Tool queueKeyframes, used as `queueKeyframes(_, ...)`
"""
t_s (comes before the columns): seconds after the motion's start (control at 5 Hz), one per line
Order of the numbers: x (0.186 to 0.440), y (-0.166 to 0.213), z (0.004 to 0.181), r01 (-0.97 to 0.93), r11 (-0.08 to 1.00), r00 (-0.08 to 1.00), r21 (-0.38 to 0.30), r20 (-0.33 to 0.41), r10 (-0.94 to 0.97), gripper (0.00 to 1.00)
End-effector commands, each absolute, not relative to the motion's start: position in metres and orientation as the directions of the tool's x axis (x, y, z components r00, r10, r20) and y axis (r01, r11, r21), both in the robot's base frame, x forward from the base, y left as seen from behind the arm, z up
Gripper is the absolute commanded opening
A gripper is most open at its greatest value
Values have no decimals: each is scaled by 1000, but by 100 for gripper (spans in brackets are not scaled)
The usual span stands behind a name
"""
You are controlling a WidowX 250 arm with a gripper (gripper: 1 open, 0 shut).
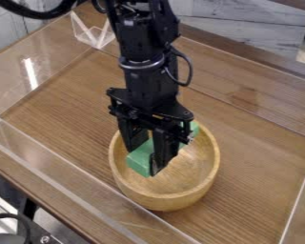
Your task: Put the green block in the brown bowl
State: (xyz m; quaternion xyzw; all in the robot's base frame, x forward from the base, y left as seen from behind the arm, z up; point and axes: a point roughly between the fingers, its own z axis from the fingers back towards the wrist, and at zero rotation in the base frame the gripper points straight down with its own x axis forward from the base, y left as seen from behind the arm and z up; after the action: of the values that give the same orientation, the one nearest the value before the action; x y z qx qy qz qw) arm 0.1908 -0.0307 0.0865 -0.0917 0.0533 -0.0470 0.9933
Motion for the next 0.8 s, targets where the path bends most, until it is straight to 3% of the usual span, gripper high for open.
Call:
queueKeyframes(0.0, 195, -36, 95, 104, 976, 992, -189, -45, -115, 0)
queueKeyframes(0.6, 193, -41, 94, 102, 974, 993, -204, -37, -112, 0)
